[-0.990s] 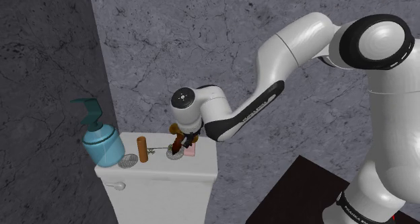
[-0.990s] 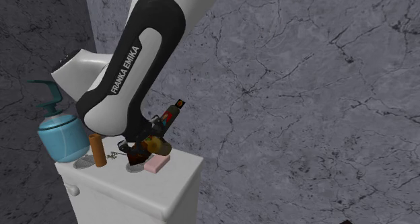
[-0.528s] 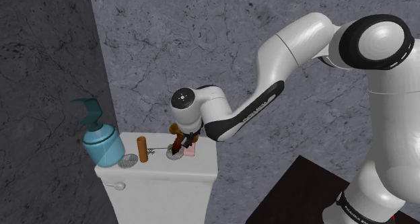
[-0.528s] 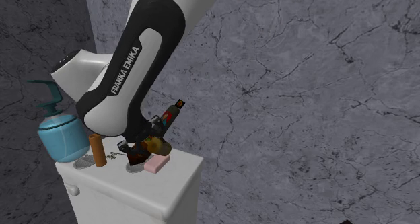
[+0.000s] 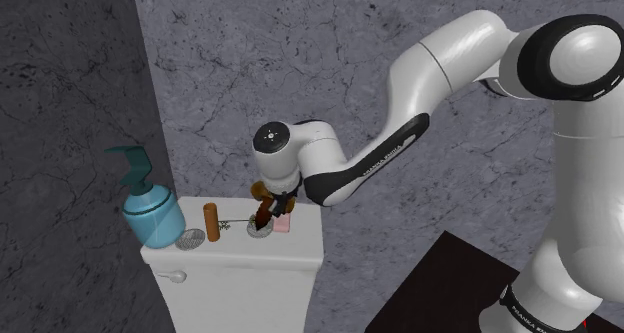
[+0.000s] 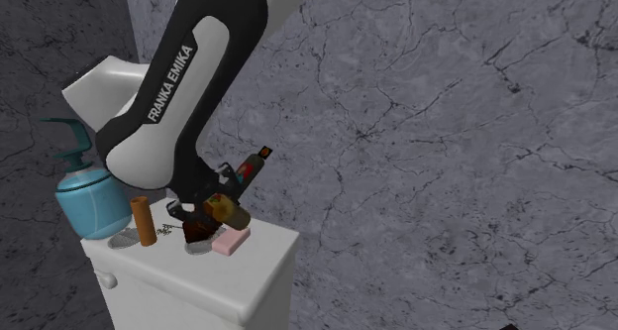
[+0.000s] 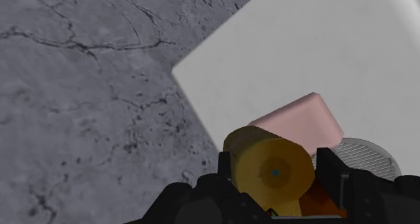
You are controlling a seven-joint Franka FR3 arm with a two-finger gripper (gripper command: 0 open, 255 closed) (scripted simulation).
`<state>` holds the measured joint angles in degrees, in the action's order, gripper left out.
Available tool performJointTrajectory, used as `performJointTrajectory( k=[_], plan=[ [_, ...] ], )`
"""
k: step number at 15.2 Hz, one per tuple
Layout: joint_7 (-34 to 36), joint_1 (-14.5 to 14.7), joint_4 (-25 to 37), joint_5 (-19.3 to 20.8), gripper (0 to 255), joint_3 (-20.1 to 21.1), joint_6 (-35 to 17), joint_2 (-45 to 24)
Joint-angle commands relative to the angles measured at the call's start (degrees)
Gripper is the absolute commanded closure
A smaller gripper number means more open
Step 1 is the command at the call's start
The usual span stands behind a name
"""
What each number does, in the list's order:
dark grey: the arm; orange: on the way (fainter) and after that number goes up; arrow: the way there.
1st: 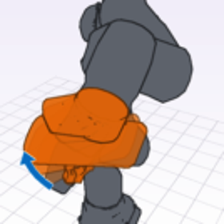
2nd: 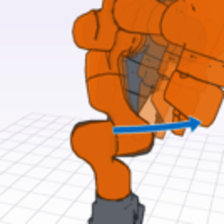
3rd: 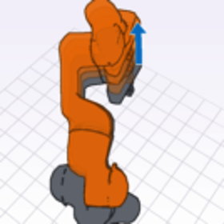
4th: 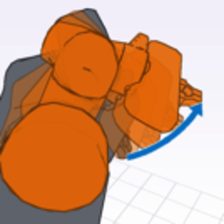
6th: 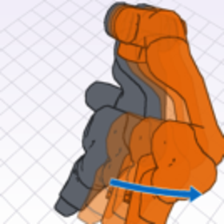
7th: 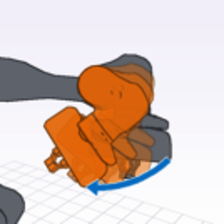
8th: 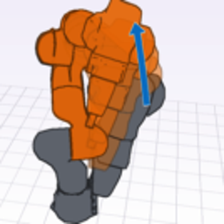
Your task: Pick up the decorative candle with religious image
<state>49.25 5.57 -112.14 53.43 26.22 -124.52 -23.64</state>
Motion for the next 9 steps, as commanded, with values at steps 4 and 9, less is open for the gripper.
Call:
performJointTrajectory(
  k=[4,9],
  plan=[
    [-2.68,-0.86,0.83,-2.27,255,0.42,1.89,2.83],
    [-5.49,-0.04,1.41,-5.07,255,-0.29,3.34,5.39]
  ],
)
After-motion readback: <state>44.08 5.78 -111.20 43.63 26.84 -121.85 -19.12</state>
